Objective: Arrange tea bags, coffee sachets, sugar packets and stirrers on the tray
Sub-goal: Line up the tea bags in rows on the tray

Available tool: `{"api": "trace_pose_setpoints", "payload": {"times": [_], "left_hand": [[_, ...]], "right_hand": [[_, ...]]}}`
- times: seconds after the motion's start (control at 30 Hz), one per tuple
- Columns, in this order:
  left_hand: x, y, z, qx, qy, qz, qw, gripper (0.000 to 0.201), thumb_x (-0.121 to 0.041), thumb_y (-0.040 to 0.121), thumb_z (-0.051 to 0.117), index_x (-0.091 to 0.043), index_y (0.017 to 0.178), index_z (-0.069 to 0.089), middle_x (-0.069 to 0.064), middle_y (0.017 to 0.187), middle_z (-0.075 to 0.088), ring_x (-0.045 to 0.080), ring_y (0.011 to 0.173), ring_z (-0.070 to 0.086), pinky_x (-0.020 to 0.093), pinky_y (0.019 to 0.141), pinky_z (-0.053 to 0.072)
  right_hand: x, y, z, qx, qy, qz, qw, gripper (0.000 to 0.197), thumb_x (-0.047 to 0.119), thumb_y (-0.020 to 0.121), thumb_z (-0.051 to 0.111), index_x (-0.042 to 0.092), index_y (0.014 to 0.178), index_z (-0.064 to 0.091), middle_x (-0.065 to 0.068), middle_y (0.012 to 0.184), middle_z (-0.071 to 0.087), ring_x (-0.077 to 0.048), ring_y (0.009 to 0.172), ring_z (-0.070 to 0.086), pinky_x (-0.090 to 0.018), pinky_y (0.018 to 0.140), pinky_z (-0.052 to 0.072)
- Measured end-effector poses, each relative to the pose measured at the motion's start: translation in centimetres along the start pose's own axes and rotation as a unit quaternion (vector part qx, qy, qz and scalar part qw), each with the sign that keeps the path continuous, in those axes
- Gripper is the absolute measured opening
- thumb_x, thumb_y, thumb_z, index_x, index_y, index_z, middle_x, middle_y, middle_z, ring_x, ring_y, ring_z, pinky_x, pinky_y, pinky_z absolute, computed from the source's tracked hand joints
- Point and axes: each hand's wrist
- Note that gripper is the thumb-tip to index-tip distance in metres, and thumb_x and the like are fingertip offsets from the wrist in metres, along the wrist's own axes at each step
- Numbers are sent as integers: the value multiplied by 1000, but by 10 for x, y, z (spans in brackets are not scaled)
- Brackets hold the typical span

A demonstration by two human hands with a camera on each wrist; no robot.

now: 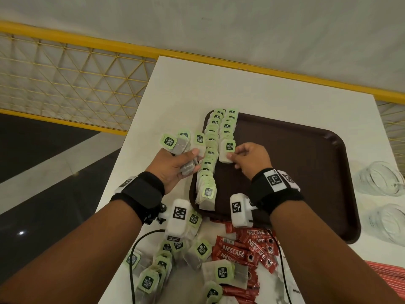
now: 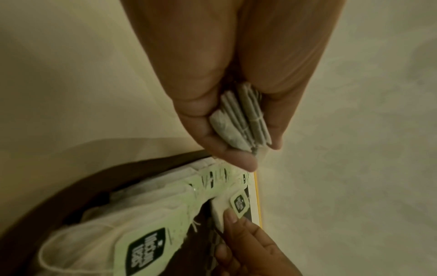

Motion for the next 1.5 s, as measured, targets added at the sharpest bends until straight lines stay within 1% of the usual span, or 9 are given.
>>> {"api": "trace_pose_setpoints", "payload": {"times": [0.13,0.33,0.4,0.57,0.73,0.83,1.0,1.3,1.5], "left_hand": [[1,-2,1,4,2,-2,1000,44,-9,87,67,-5,129,57,17,116,70,25,103,69,32,73,59],[1,-4,2,10,4,-10,1000,44,-9,87,67,-6,130,57,15,117,70,26,107,68,32,75,59],[2,-5,3,13,7,-14,1000,41,-9,88,67,-6,128,58,12,113,71,23,103,70,31,74,59],[4,-8,11,36,19,-32,999,26,-7,89,66,-9,115,64,13,105,72,21,94,69,30,73,59],[5,-11,15,53,37,-45,997,29,-10,88,67,-10,117,64,14,108,71,24,97,68,34,80,59],[5,-12,16,49,30,-48,997,34,-21,90,65,-9,121,62,11,102,73,21,90,70,32,75,60],[4,-9,17,12,-14,-90,996,33,-26,101,48,-4,125,57,13,100,73,22,91,72,34,69,61],[0,-15,6,-13,-17,-78,997,43,-28,101,49,-3,136,47,15,118,69,26,101,71,33,65,59],[3,-18,1,-8,2,-73,997,44,-30,99,52,-2,134,51,14,116,69,22,97,72,31,64,59]], "right_hand": [[1,7,5,-26,-81,-12,996,21,29,76,81,18,80,64,-1,79,68,-20,73,67,-38,74,58],[7,0,-3,-55,-105,-4,993,14,25,81,75,19,87,65,-2,88,68,-21,85,67,-43,83,56],[19,-11,-5,-50,-67,-24,996,7,25,86,68,19,87,68,-2,86,69,-17,82,65,-42,82,57],[46,-47,8,105,112,7,988,14,29,90,67,15,93,69,-9,92,70,-11,73,57,-23,63,49],[34,-48,16,66,189,27,979,11,18,87,72,15,82,63,-2,77,66,-9,60,57,-21,54,45],[28,-50,16,67,202,32,977,11,15,87,71,13,83,61,-2,74,66,-8,58,56,-17,50,44],[16,-43,5,50,220,60,972,7,12,89,68,12,87,62,-7,83,69,-11,66,63,-20,56,49],[0,-18,-6,38,37,73,996,13,12,89,69,15,83,57,-5,78,65,-10,54,58,-22,47,44],[3,-6,7,2,-8,65,998,17,18,86,71,19,79,56,-6,77,69,-14,54,64,-33,59,56]]}}
Point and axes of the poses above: each hand's wrist, its own y-axis towards the middle knuckle, its own z-axis out of the palm, x = y × z
